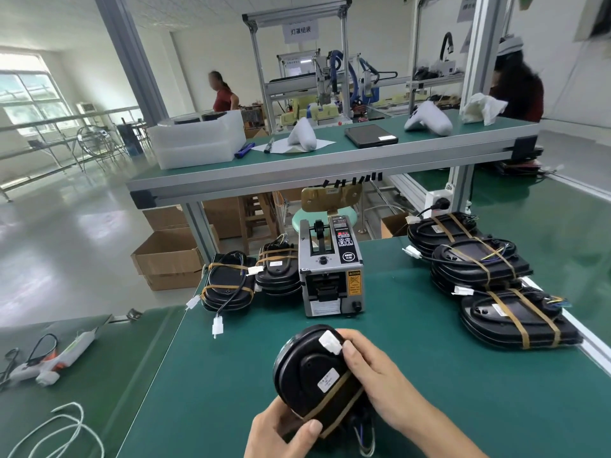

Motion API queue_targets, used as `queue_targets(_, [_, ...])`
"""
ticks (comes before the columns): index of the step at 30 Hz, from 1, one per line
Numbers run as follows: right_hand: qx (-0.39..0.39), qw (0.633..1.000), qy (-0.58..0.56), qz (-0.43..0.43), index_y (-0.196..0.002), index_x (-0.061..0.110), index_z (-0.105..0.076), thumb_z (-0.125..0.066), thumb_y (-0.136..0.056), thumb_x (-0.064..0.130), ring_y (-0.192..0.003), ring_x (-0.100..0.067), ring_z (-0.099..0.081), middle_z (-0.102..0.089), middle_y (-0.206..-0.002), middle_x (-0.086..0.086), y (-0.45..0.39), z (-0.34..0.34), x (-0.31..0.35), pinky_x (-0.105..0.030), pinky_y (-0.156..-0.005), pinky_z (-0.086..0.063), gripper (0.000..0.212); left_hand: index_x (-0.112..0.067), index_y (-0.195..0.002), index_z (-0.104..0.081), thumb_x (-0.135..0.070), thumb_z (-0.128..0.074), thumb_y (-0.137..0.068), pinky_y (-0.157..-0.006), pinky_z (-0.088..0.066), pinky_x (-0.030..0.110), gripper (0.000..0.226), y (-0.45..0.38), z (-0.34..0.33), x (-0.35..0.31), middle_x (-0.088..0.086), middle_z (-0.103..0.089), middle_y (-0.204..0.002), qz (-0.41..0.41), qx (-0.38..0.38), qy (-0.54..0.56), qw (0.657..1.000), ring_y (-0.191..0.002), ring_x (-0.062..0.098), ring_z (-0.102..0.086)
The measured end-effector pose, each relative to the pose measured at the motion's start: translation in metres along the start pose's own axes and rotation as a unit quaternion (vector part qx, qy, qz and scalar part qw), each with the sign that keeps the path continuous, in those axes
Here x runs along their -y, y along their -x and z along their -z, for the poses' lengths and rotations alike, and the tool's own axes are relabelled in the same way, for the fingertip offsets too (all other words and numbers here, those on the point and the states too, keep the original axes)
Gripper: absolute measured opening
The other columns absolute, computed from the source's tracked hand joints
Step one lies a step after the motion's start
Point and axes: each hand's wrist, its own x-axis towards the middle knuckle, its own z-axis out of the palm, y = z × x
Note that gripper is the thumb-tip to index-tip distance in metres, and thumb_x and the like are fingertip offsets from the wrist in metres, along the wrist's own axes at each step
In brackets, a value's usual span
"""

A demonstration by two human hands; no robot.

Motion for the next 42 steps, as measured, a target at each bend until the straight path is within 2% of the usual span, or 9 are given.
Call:
queue_targets(6, [0.021,0.914,0.386,0.125,-0.139,0.056,-0.038,-0.023,-0.098,0.076,-0.103,0.011,-0.036,-0.040,-0.106,0.023,-0.013,0.021,0.028,-0.020,-0.096,-0.031,0.047,-0.044,-0.108,-0.081,-0.009,-0.062,-0.081,-0.085,-0.049,0.003,0.048,0.000,-0.001,-0.008,-0.018,-0.081,-0.108,-0.021,-0.061,-0.001,0.998,-0.105,-0.008,-0.072])
queue_targets(8, [0.033,0.900,0.411,0.143,-0.141,0.053,-0.038,-0.021,-0.099,0.075,-0.099,0.003,-0.037,-0.038,-0.105,0.020,-0.017,0.023,0.030,-0.022,-0.100,-0.030,0.050,-0.061,-0.117,-0.073,-0.012,-0.059,-0.083,-0.085,-0.048,0.002,0.062,0.001,-0.003,-0.013,-0.022,-0.080,-0.109,-0.019,-0.068,-0.006,0.997,-0.106,-0.010,-0.071])
queue_targets(13, [0.049,0.870,0.467,0.152,-0.142,0.050,-0.039,-0.020,-0.101,0.076,-0.098,-0.010,-0.042,-0.037,-0.103,0.014,-0.020,0.024,0.024,-0.029,-0.105,-0.031,0.052,-0.020,-0.128,-0.070,-0.014,-0.058,-0.088,-0.087,-0.050,0.009,0.042,0.001,0.001,-0.006,-0.005,-0.080,-0.114,-0.002,-0.042,-0.020,0.999,-0.107,0.005,-0.074])
queue_targets(18, [0.044,0.860,0.483,0.157,-0.139,0.048,-0.044,-0.022,-0.100,0.076,-0.094,-0.011,-0.042,-0.040,-0.102,0.013,-0.018,0.017,0.019,-0.033,-0.102,-0.035,0.053,-0.021,-0.125,-0.072,-0.027,-0.066,-0.090,-0.085,-0.051,0.012,0.036,-0.001,0.006,-0.003,0.002,-0.080,-0.109,0.018,-0.035,-0.020,0.999,-0.101,0.011,-0.075])
queue_targets(24, [0.066,0.851,0.502,0.138,-0.140,0.048,-0.044,-0.025,-0.096,0.079,-0.101,-0.010,-0.042,-0.040,-0.105,0.013,-0.011,0.013,0.023,-0.032,-0.105,-0.029,0.057,-0.021,-0.141,-0.063,-0.044,-0.072,-0.088,-0.096,-0.049,0.013,0.058,0.000,0.004,-0.007,-0.004,-0.075,-0.131,0.021,0.000,-0.009,1.000,-0.123,0.012,-0.070])
queue_targets(29, [0.095,0.919,0.383,0.017,-0.120,0.046,-0.064,-0.033,-0.086,0.082,-0.098,0.000,-0.053,-0.059,-0.099,0.021,-0.021,0.013,0.047,-0.028,-0.097,-0.040,0.058,-0.022,-0.142,-0.063,-0.043,-0.074,-0.088,-0.101,-0.050,0.016,0.059,0.001,0.004,-0.015,-0.003,-0.074,-0.134,0.025,0.018,0.012,0.999,-0.127,0.015,-0.069])
queue_targets(33, [-0.039,0.983,0.159,-0.082,-0.087,0.026,-0.074,-0.058,-0.095,0.044,-0.077,-0.011,-0.071,-0.076,-0.084,0.007,-0.062,0.016,0.058,-0.029,-0.075,-0.055,0.026,-0.032,-0.143,-0.064,-0.038,-0.075,-0.091,-0.103,-0.049,0.015,0.053,0.001,0.003,-0.021,0.000,-0.073,-0.136,0.030,0.019,0.015,0.999,-0.130,0.015,-0.067])
queue_targets(37, [-0.155,0.961,-0.029,-0.225,-0.089,0.010,-0.071,-0.057,-0.099,0.010,-0.064,-0.016,-0.069,-0.072,-0.086,-0.007,-0.111,0.015,0.044,-0.027,-0.059,-0.045,0.017,-0.033,-0.145,-0.061,-0.033,-0.076,-0.094,-0.104,-0.048,0.015,0.053,0.002,0.004,-0.018,0.001,-0.072,-0.137,0.038,0.024,0.008,0.999,-0.132,0.016,-0.066])
queue_targets(42, [-0.215,0.921,-0.122,-0.300,-0.094,0.007,-0.062,-0.059,-0.098,0.007,-0.058,-0.015,-0.067,-0.071,-0.086,-0.009,-0.142,0.011,0.031,-0.024,-0.050,-0.042,0.005,-0.031,-0.147,-0.060,-0.044,-0.078,-0.095,-0.105,-0.048,0.018,0.057,0.001,0.005,-0.016,0.001,-0.071,-0.139,0.059,0.024,0.021,0.998,-0.134,0.018,-0.065])
